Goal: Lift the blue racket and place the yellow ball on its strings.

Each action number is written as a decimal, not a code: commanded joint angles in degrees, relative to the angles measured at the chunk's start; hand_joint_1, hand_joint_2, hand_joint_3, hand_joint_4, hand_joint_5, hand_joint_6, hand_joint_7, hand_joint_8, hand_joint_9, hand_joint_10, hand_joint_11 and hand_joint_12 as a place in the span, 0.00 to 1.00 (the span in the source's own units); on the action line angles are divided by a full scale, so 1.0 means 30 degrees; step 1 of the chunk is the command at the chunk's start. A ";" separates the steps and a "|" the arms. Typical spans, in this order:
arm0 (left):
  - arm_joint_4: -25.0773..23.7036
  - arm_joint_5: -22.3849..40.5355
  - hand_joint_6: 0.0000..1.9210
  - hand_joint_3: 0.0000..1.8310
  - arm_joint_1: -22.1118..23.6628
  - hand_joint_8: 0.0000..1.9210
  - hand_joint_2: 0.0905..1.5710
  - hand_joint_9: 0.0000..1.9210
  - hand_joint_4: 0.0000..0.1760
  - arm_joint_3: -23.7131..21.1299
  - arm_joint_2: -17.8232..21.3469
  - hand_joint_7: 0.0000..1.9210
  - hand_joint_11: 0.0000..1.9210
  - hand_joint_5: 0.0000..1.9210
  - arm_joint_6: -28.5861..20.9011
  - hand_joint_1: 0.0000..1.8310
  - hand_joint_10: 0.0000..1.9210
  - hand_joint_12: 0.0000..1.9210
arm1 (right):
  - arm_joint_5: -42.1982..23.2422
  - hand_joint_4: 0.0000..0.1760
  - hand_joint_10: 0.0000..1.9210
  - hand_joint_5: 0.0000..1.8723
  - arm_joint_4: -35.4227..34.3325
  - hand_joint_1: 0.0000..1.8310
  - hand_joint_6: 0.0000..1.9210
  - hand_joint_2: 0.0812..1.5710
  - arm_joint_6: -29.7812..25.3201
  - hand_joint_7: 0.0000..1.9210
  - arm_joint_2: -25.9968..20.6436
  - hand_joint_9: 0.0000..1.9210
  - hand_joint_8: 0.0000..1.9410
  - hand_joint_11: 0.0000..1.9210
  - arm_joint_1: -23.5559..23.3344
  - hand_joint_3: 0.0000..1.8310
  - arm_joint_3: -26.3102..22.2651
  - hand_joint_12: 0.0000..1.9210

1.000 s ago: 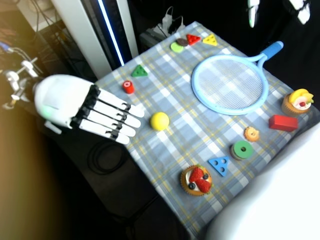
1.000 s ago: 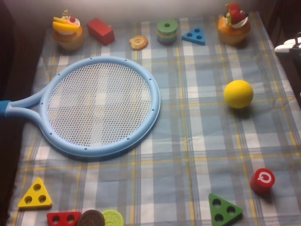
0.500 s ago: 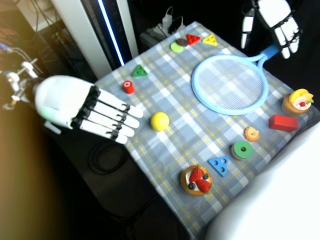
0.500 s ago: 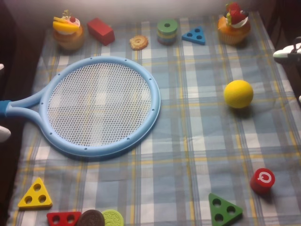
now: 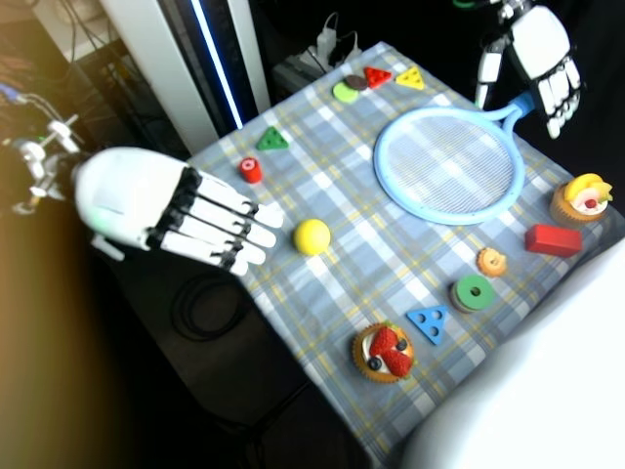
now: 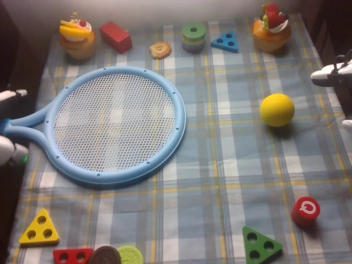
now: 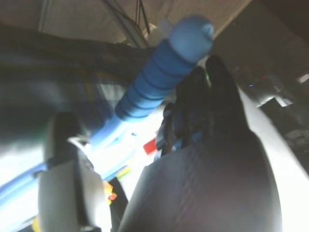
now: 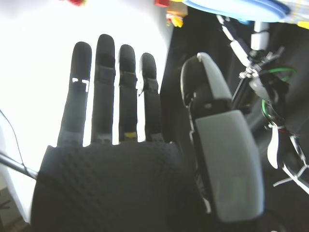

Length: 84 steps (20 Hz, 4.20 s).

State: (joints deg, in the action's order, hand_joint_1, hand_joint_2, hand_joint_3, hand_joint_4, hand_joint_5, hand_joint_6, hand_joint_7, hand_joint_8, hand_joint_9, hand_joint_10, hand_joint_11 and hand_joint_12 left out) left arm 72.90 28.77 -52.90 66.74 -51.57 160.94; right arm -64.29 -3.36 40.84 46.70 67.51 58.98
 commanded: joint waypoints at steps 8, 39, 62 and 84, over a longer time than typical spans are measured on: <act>0.0823 0.0922 0.00 0.00 0.0156 0.00 0.55 0.18 1.00 0.0557 -0.0025 0.18 0.00 0.16 0.1486 0.54 0.00 0.32 | -0.1973 0.00 0.00 0.31 -0.0161 0.41 0.00 0.81 -0.0311 0.33 0.0076 0.36 0.00 0.27 -0.0145 0.00 0.0170 0.30; -0.9926 0.9331 1.00 0.00 -0.2548 1.00 0.70 0.75 1.00 -0.7270 0.4923 0.61 0.81 0.51 -1.2021 0.95 1.00 1.00 | -0.2007 0.00 0.00 0.36 -0.0182 0.43 0.00 0.82 -0.0414 0.42 0.0347 0.46 0.00 0.32 -0.0468 0.00 0.0408 0.41; -1.1406 1.0890 1.00 0.00 -0.2951 1.00 0.80 0.74 1.00 -0.8706 0.4807 0.64 0.81 0.50 -1.2666 0.58 1.00 1.00 | 0.1736 0.00 0.00 0.29 0.3110 0.52 0.00 0.63 -0.1579 0.34 0.1701 0.34 0.00 0.13 -0.4457 0.00 0.2477 0.48; -1.1507 1.0853 1.00 0.00 -0.2959 1.00 0.82 0.76 1.00 -0.8694 0.4748 0.64 0.83 0.49 -1.2666 0.58 1.00 1.00 | 0.1992 0.00 0.00 0.28 0.3196 0.51 0.00 0.65 -0.1581 0.34 0.1802 0.36 0.00 0.12 -0.4532 0.00 0.2515 0.58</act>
State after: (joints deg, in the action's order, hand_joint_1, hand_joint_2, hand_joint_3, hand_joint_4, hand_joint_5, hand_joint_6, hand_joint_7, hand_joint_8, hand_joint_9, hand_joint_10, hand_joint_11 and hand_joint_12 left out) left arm 39.68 54.92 -62.08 40.40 -37.06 123.31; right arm -51.96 7.60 36.21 51.94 54.76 66.22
